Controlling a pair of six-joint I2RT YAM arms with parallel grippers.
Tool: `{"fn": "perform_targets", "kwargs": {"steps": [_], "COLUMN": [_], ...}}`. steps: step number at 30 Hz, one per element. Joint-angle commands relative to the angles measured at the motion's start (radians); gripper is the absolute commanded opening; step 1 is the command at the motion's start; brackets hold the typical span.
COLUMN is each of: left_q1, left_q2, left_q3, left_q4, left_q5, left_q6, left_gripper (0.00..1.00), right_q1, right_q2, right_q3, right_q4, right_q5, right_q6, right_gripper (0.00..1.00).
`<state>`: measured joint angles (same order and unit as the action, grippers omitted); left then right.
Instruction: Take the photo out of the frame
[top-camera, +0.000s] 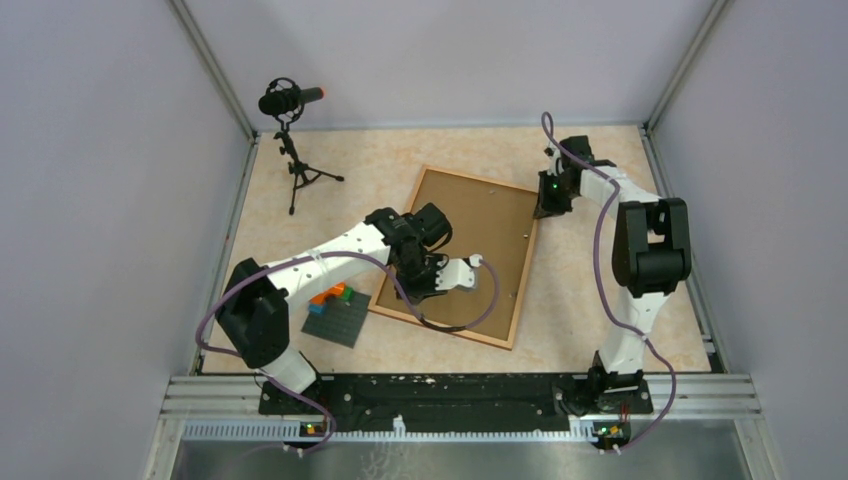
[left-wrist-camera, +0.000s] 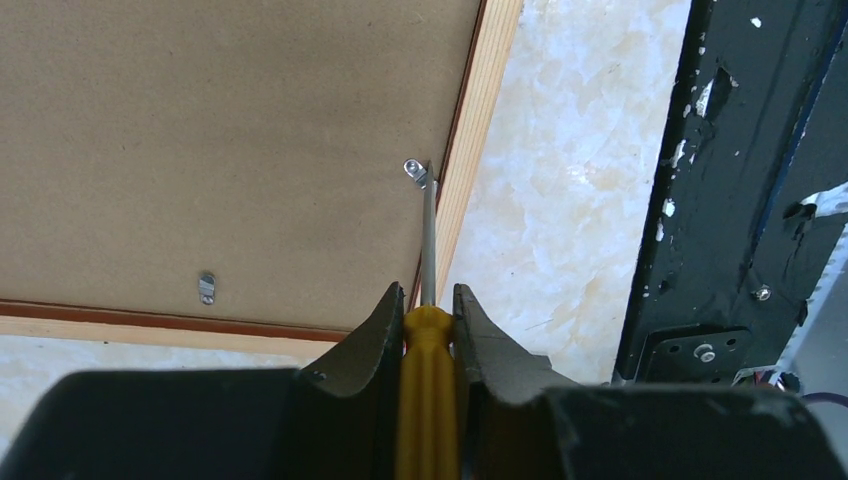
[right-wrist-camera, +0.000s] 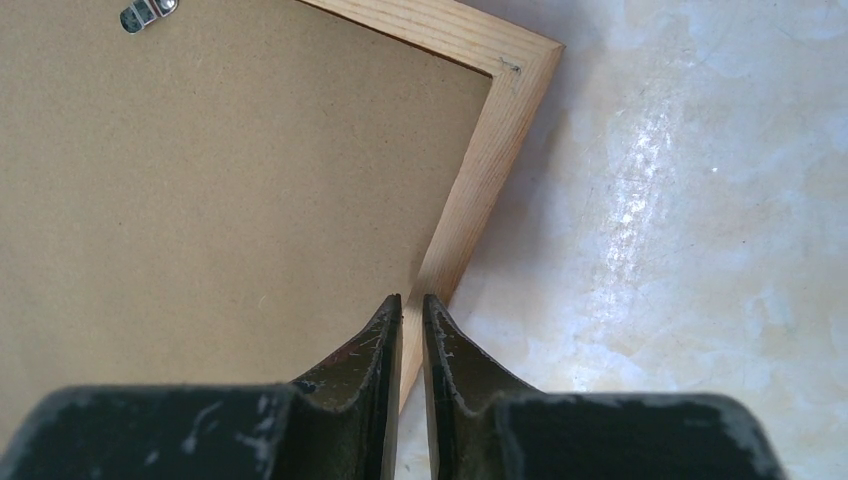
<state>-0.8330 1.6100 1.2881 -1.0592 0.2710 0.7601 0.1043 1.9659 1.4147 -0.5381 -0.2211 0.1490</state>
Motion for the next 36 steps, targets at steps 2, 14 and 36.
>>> {"fn": "perform_targets", "kwargs": {"steps": [2, 14, 36], "left_q1": [0.023, 0.024, 0.028], "left_q2": [-0.004, 0.000, 0.058], "left_q3": [0.007, 0.042, 0.065], "left_q4": [-0.058, -0.107, -0.046], "left_q5": [-0.151, -0.080, -0.047], "left_q6": [0.058, 0.059, 0.008], "left_gripper": [0.00, 0.00, 0.00], "right_q1": [0.020, 0.021, 0.022], "right_q2": [0.046, 0.053, 0.057], "right_q3": [0.004, 0.015, 0.020], "right_q4": [0.000, -0.007, -0.011], "right_q5": [0.028, 0.026, 0.014], "right_q6": [-0.022, -0.026, -0.026], "right_gripper": [0.12, 0.12, 0.11]}}
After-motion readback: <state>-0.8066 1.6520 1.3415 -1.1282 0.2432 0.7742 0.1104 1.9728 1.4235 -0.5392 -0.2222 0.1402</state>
